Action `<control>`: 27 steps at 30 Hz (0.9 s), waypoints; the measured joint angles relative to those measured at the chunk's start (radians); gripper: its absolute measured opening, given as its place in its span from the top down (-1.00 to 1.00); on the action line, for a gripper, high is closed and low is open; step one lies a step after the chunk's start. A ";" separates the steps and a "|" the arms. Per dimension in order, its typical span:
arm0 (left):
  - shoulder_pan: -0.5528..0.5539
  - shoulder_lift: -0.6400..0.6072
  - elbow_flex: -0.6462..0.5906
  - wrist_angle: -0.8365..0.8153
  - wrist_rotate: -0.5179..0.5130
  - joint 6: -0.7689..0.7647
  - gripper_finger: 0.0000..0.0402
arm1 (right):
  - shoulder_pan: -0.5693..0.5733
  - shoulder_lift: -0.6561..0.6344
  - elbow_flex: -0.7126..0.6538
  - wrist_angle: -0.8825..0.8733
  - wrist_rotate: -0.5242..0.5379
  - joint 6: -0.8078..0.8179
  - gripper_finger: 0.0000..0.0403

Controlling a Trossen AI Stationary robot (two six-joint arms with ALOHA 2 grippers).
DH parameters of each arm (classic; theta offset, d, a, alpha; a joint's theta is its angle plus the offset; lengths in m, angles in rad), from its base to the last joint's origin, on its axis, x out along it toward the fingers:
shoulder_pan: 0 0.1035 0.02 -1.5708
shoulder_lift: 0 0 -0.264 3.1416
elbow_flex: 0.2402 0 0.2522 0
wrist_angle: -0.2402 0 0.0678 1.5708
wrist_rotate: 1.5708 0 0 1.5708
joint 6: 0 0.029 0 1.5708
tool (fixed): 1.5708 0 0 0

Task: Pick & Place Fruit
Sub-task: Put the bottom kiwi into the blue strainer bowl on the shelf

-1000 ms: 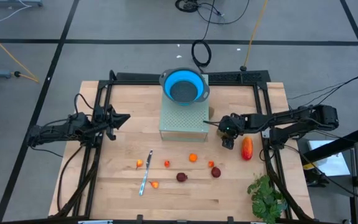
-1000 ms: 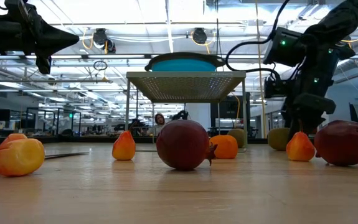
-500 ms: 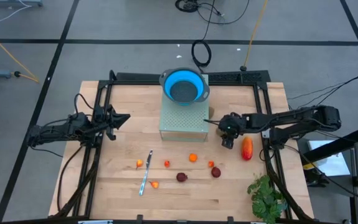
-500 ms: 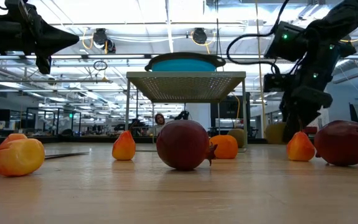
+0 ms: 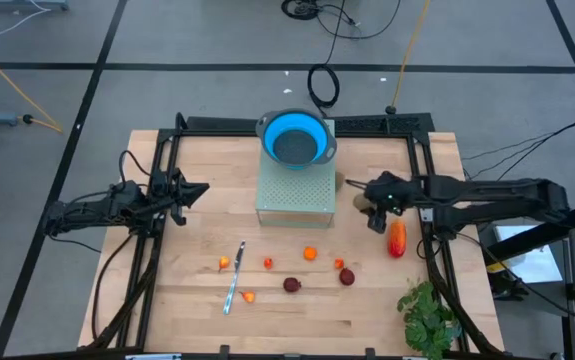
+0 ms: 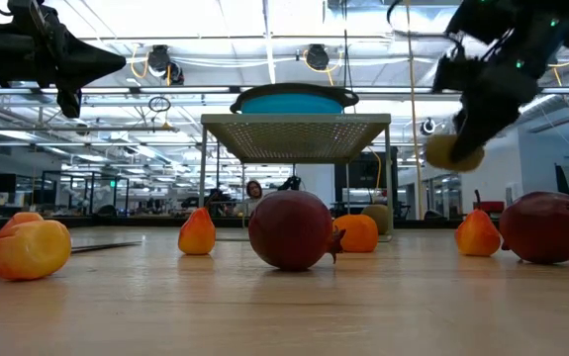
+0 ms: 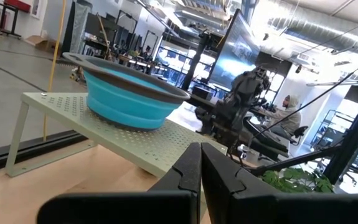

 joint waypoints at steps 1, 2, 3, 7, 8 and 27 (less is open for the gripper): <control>0.000 0.000 0.000 0.001 0.000 0.000 0.95 | 0.000 -0.019 0.006 -0.001 0.000 0.000 -0.03; 0.000 0.000 0.000 0.001 0.000 0.000 0.95 | 0.000 -0.036 0.011 0.000 0.000 0.000 -0.03; 0.000 0.000 0.000 0.001 0.000 0.000 0.95 | 0.000 -0.052 0.017 -0.001 0.000 0.000 -0.02; 0.000 0.000 0.000 0.001 0.000 0.000 0.95 | 0.000 -0.107 0.040 0.004 0.000 0.000 -0.02; 0.000 0.000 0.000 0.001 0.000 0.000 0.95 | 0.000 -0.119 0.044 0.008 0.000 0.000 -0.02; 0.000 0.000 0.000 0.000 0.000 0.000 0.95 | 0.001 -0.241 0.050 0.212 -0.004 0.000 -0.02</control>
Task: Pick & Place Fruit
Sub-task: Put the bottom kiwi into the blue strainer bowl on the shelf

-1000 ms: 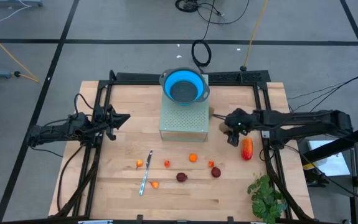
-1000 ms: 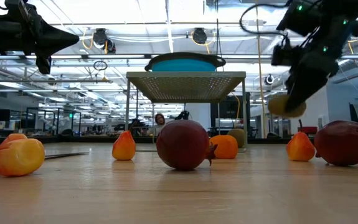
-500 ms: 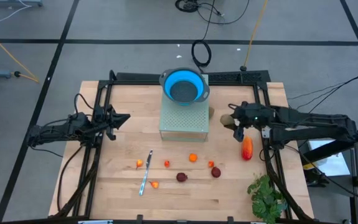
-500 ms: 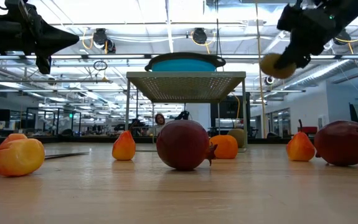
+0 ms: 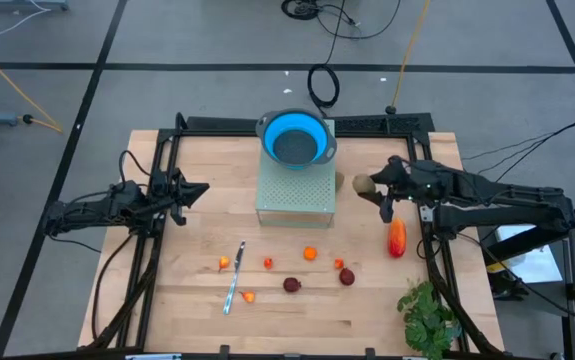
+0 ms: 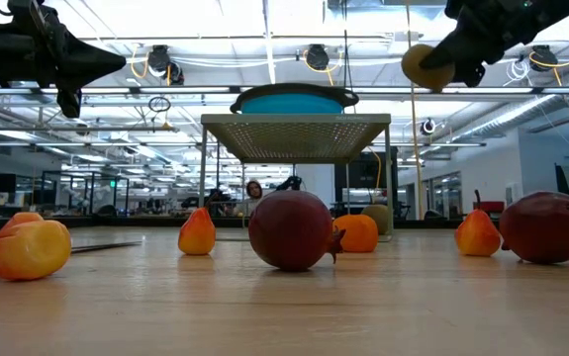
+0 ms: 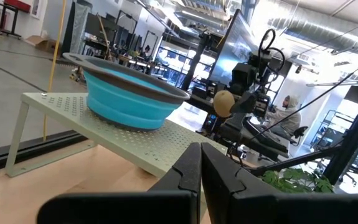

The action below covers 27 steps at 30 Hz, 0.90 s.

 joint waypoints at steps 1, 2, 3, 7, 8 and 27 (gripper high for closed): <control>0.000 0.000 0.000 0.000 0.000 0.000 0.95 | 0.000 0.000 0.000 0.007 0.000 0.000 -0.02; 0.000 0.000 0.000 0.000 0.000 0.000 0.95 | 0.000 0.000 0.000 0.013 0.000 0.000 -0.02; 0.000 0.000 0.000 0.000 0.000 0.000 0.95 | 0.000 0.001 0.000 0.017 0.000 0.000 -0.02; 0.000 0.000 0.000 0.000 0.000 0.000 0.95 | 0.000 0.003 0.000 0.054 0.000 -0.081 -0.03; 0.000 0.000 0.000 0.000 0.000 0.000 0.95 | 0.000 0.004 0.000 0.069 0.000 -0.128 -0.03; 0.000 0.000 0.000 -0.001 0.000 0.000 0.95 | 0.000 0.016 0.000 0.308 0.003 -0.763 -0.04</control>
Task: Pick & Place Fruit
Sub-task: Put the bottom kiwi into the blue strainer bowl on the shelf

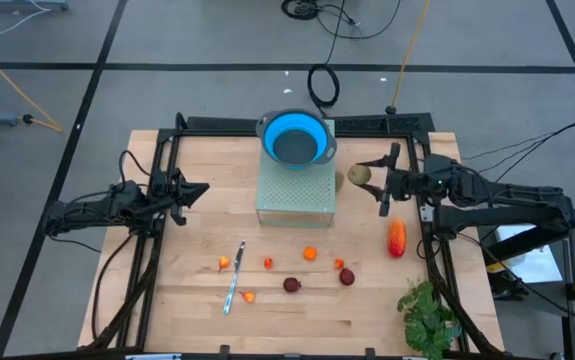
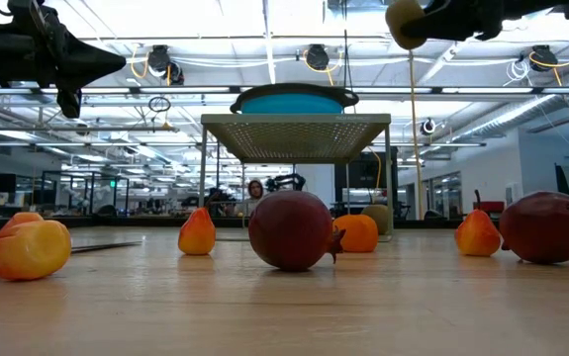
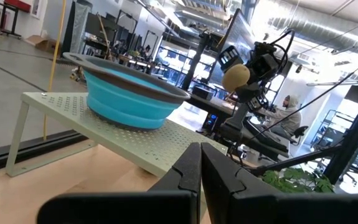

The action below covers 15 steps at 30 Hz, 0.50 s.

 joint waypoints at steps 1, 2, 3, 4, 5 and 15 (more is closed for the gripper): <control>0.000 0.000 0.000 0.000 0.000 0.000 0.95 | 0.000 0.000 0.000 0.000 0.000 0.000 -0.04; 0.000 0.000 0.000 0.000 0.000 0.000 0.95 | 0.000 0.000 0.000 0.000 0.000 0.000 -0.04; 0.000 0.000 0.000 0.000 0.000 0.000 0.95 | 0.000 0.000 0.000 0.001 0.000 0.000 -0.04; 0.000 0.000 0.000 0.000 0.000 0.000 0.95 | 0.000 0.000 0.000 0.002 0.000 0.000 -0.04; 0.000 0.000 0.000 0.000 0.000 0.000 0.95 | 0.000 0.000 0.000 0.005 0.000 0.000 -0.04; 0.000 0.000 0.000 0.000 0.000 0.000 0.95 | -0.005 0.078 0.001 0.307 0.001 0.266 -0.04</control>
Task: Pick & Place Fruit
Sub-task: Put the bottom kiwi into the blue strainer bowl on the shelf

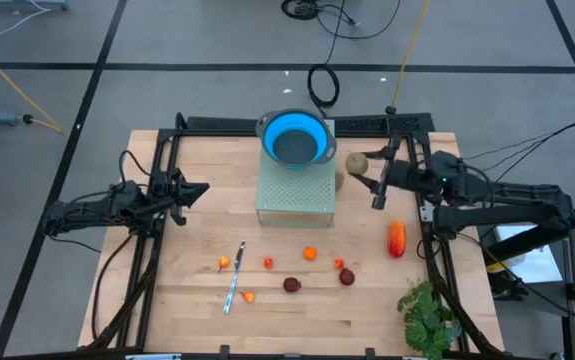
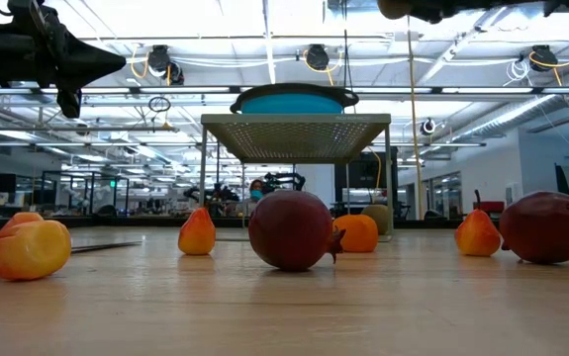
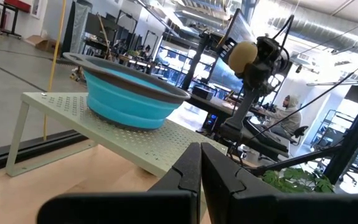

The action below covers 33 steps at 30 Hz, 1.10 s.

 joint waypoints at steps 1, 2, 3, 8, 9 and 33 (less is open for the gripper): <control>0.000 0.000 0.000 0.000 0.000 0.000 0.95 | 0.000 0.019 0.001 0.031 0.000 0.015 -0.04; 0.000 0.000 0.000 0.000 0.000 0.000 0.95 | 0.000 0.038 0.005 0.051 0.000 0.026 -0.04; 0.000 0.000 0.000 0.000 0.000 0.000 0.95 | 0.000 0.059 0.015 0.058 0.000 0.030 -0.04; 0.000 0.000 0.000 -0.001 0.000 0.000 0.95 | 0.000 0.185 0.134 0.033 0.000 0.033 -0.04; 0.000 0.000 0.000 -0.001 0.000 0.000 0.95 | -0.001 0.212 0.168 0.010 0.000 0.033 -0.04; 0.000 0.000 0.000 -0.002 0.000 0.106 0.95 | -0.289 0.700 0.685 -0.338 -0.203 0.504 -0.04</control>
